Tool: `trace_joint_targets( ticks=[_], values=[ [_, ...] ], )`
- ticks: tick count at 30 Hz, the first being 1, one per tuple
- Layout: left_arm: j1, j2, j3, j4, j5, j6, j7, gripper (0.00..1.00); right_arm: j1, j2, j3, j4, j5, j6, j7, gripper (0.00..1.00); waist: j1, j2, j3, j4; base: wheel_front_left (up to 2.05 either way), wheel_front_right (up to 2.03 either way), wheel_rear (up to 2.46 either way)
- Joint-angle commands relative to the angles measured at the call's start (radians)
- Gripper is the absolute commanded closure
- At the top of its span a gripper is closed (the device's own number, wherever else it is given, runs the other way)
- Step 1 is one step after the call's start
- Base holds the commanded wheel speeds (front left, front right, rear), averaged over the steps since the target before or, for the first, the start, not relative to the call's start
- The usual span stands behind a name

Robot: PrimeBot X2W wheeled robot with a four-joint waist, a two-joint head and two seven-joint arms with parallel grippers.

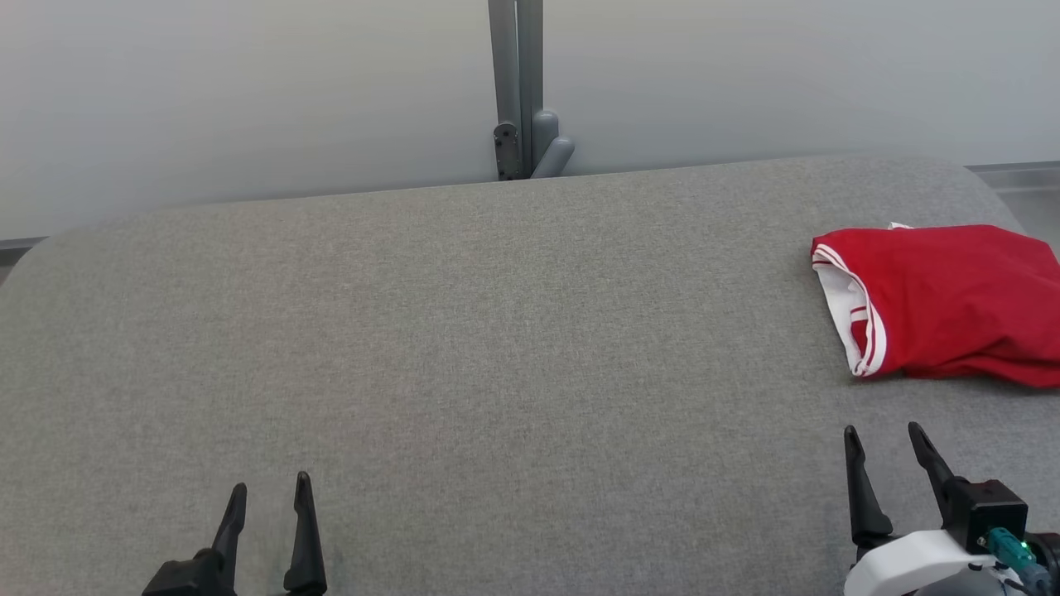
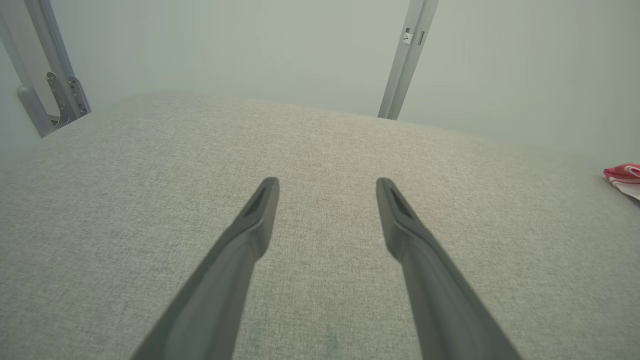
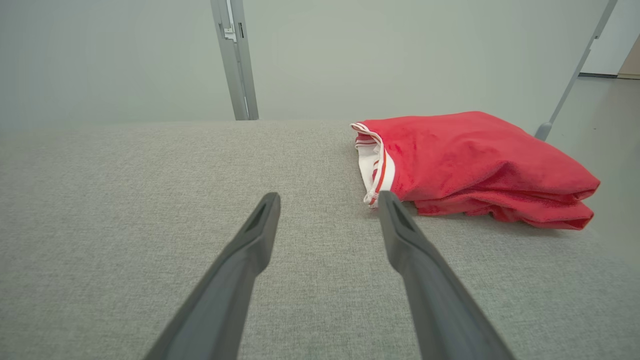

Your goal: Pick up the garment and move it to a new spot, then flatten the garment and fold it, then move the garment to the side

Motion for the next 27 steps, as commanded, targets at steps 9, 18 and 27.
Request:
trace_joint_targets(
  ticks=[9,18,27],
  values=[
    [-0.003,0.000,0.002,-0.001,0.000,-0.001,0.000,0.00,-0.004,0.000,0.003,-0.001,0.002,0.000,0.000,0.00,0.0000,0.0002,0.002,0.002,0.00,0.00,0.00],
    [0.004,-0.003,0.003,0.055,-0.033,-0.002,0.017,1.00,0.009,0.012,-0.001,0.063,0.038,0.000,0.020,1.00,0.0000,0.0001,0.003,0.003,0.00,0.00,0.00],
    [-0.028,-0.003,0.022,0.049,-0.211,-0.014,0.066,1.00,-0.013,0.010,0.001,0.050,0.252,0.000,0.069,1.00,0.0000,0.0004,0.004,0.004,0.00,0.00,0.00]
  ],
)
